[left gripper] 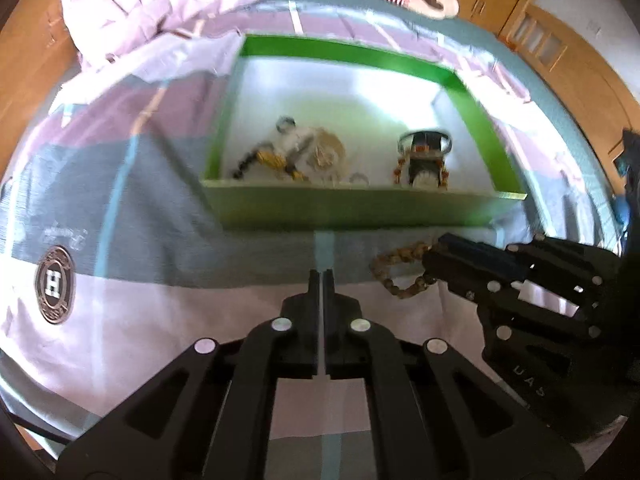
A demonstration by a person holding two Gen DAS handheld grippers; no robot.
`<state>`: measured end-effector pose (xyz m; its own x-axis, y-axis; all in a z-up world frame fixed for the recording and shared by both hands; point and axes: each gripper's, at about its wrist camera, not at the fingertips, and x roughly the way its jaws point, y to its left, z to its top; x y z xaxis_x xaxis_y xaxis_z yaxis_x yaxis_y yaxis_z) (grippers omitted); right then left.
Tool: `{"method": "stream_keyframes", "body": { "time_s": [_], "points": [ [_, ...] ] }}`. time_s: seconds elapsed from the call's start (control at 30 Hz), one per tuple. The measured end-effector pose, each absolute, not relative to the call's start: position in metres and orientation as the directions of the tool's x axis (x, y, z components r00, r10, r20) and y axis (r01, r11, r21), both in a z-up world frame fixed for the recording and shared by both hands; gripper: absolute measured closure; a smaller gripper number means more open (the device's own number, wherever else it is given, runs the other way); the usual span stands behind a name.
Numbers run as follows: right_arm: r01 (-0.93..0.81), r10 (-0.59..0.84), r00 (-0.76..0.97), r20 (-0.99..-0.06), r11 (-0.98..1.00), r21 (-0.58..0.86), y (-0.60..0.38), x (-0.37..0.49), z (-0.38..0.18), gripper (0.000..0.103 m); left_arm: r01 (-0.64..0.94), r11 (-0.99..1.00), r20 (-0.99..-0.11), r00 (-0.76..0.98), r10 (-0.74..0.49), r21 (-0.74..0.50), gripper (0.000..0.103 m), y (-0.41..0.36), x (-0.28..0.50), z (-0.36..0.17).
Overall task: Organize jewelry
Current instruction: 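Carry the wooden bracelet into the green box and open the right tool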
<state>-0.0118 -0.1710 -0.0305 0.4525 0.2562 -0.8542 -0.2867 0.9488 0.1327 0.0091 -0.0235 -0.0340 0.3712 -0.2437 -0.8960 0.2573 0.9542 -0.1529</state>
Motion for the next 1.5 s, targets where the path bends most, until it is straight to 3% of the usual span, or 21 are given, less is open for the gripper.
{"method": "stream_keyframes", "body": {
  "time_s": [0.1,0.23,0.3,0.33,0.6,0.73,0.8,0.83,0.87,1.13,1.5],
  "points": [
    [-0.223,0.198,0.432,-0.88,0.969,0.108,-0.186,-0.008,-0.044,0.09,0.255,0.953,-0.905,0.346,-0.247,-0.162,0.077,-0.033,0.013,-0.048],
    [-0.17,0.144,0.393,-0.908,0.982,0.082,-0.204,-0.007,-0.063,0.09,0.268,0.941,-0.898,0.329,-0.292,-0.208,0.07,-0.05,0.021,-0.059],
    [-0.16,0.121,0.386,-0.915,0.985,0.062,-0.209,-0.008,-0.069,0.081,0.265,0.938,-0.89,0.338,-0.307,-0.223,0.063,-0.058,0.025,-0.063],
    [-0.153,0.108,0.384,-0.917,0.987,0.052,-0.213,-0.009,-0.072,0.076,0.267,0.937,-0.886,0.345,-0.309,-0.223,0.061,-0.063,0.028,-0.066],
    [-0.175,0.14,0.385,-0.912,0.982,0.077,-0.21,-0.007,-0.08,0.076,0.284,0.951,-0.905,0.36,-0.225,-0.124,0.06,-0.084,0.033,-0.086],
    [-0.202,0.092,0.408,-0.908,0.979,0.008,-0.197,-0.004,-0.087,0.076,0.292,0.951,-0.909,0.363,-0.207,-0.101,0.064,-0.087,0.033,-0.087],
    [-0.211,0.087,0.412,-0.907,0.978,-0.002,-0.194,-0.004,-0.086,0.076,0.297,0.95,-0.91,0.362,-0.2,-0.09,0.09,-0.089,0.032,-0.087],
    [-0.222,0.087,0.411,-0.907,0.975,-0.007,-0.191,-0.005,-0.087,0.08,0.315,0.944,-0.911,0.352,-0.215,-0.101,0.096,-0.093,0.03,-0.086],
    [-0.233,0.1,0.409,-0.907,0.973,0.003,-0.19,-0.007,-0.087,0.09,0.319,0.943,-0.911,0.355,-0.21,-0.093,0.096,-0.095,0.029,-0.086],
    [-0.262,0.142,0.421,-0.896,0.965,0.03,-0.188,-0.014,-0.065,0.091,0.328,0.942,-0.915,0.353,-0.196,-0.075,0.096,-0.091,0.021,-0.07],
    [-0.291,0.235,0.591,-0.772,0.954,0.067,-0.185,0.005,0.019,0.091,0.332,0.938,-0.82,0.505,-0.269,-0.104,0.096,-0.066,0.033,0.03]
  ]
}}
